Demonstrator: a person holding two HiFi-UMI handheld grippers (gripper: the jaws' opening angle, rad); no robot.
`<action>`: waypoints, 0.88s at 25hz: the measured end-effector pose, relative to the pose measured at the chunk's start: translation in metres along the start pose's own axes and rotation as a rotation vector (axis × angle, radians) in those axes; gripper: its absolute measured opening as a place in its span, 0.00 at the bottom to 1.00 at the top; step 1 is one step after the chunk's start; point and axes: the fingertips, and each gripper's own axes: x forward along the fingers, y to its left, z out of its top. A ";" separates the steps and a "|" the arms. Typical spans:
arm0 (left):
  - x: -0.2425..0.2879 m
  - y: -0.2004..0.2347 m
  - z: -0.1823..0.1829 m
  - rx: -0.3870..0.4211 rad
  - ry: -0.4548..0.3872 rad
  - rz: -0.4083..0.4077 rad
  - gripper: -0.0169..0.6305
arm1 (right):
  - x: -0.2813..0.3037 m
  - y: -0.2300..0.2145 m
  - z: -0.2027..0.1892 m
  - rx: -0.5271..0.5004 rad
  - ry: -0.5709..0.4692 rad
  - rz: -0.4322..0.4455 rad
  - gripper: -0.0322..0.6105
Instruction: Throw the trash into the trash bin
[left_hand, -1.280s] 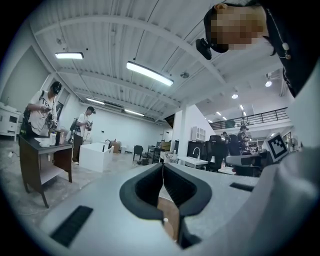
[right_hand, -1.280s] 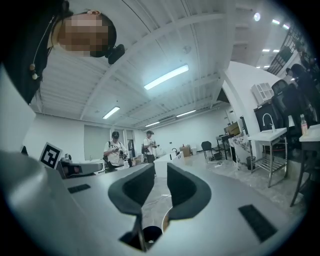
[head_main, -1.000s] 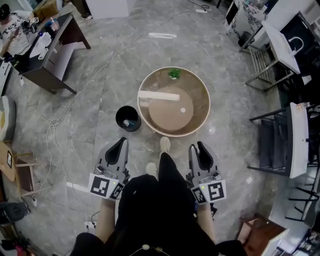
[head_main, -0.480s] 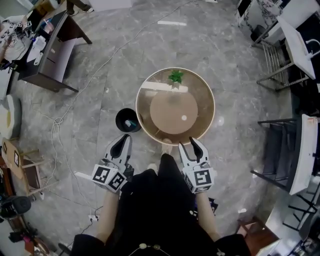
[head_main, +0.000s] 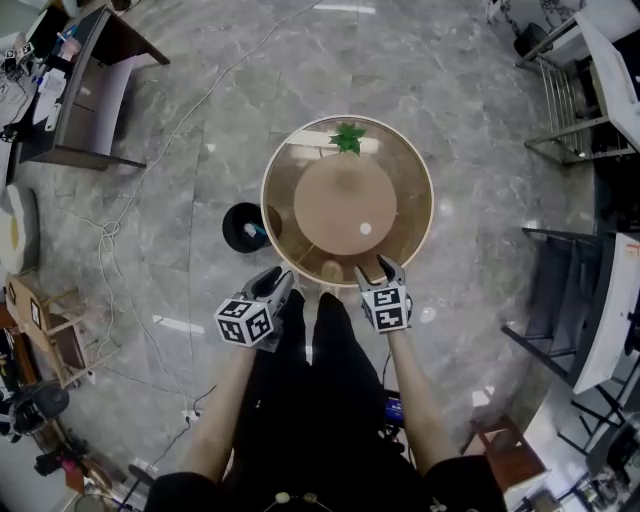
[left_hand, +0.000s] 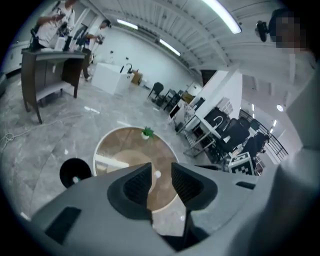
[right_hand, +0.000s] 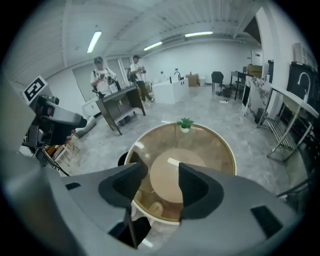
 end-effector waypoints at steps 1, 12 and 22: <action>0.016 0.007 -0.016 -0.010 0.065 -0.001 0.20 | 0.012 -0.006 -0.011 0.006 0.046 -0.005 0.42; 0.084 0.048 -0.130 -0.006 0.612 -0.027 0.19 | 0.079 -0.056 -0.089 0.217 0.365 -0.089 0.40; 0.125 0.114 -0.101 -0.095 0.595 0.015 0.19 | 0.176 -0.086 -0.080 0.125 0.426 -0.091 0.41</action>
